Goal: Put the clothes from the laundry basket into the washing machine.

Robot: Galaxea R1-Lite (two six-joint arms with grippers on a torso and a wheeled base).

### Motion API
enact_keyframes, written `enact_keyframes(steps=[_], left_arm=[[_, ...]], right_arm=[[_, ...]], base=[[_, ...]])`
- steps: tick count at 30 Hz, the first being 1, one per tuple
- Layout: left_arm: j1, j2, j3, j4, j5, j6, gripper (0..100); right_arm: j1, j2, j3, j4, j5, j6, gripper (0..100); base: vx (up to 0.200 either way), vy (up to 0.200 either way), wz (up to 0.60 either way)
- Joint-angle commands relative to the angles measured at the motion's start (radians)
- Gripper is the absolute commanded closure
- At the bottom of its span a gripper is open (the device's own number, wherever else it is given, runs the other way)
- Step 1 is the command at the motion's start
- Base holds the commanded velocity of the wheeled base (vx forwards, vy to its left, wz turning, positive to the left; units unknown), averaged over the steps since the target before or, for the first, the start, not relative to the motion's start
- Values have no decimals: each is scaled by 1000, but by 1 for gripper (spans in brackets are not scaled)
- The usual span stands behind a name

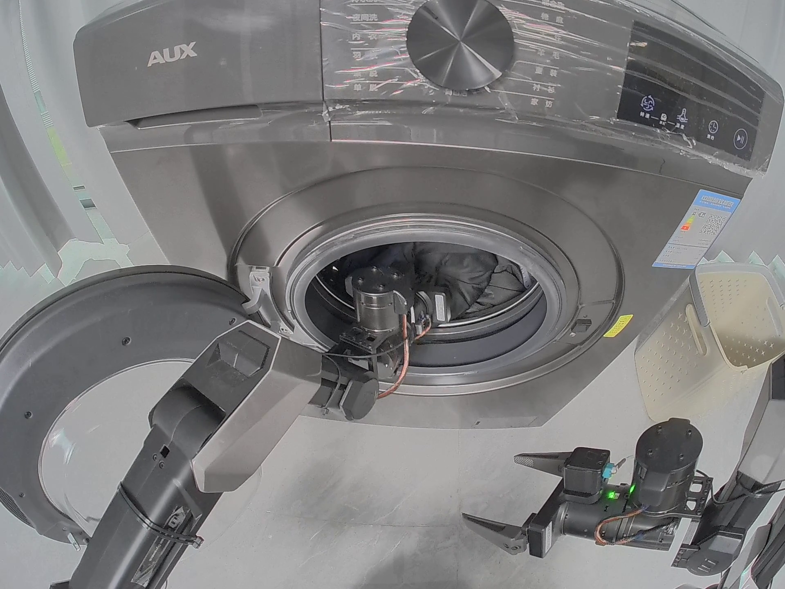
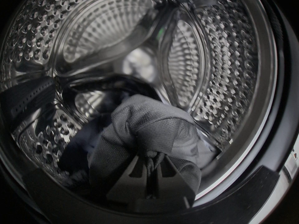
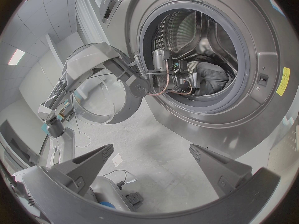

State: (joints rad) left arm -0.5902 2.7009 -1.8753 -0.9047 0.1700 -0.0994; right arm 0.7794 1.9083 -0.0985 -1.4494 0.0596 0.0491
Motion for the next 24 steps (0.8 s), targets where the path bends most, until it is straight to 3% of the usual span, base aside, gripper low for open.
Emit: enact_keyframes(steps=[1, 14, 15, 24], left_arm=[[40, 79, -125, 0, 32, 1, 100], [53, 77, -125, -42, 29, 1, 100], [49, 79, -125, -42, 26, 1, 0], [26, 48, -125, -42, 31, -13, 0]], right_arm=[[5, 2, -1, 0, 0, 0, 0], [12, 3, -3, 0, 0, 0, 0], [11, 3, -3, 0, 0, 1, 0], [1, 0, -1, 0, 0, 0, 0]], base=[[0, 0, 0], [0, 0, 0], [0, 0, 0], [0, 0, 0]])
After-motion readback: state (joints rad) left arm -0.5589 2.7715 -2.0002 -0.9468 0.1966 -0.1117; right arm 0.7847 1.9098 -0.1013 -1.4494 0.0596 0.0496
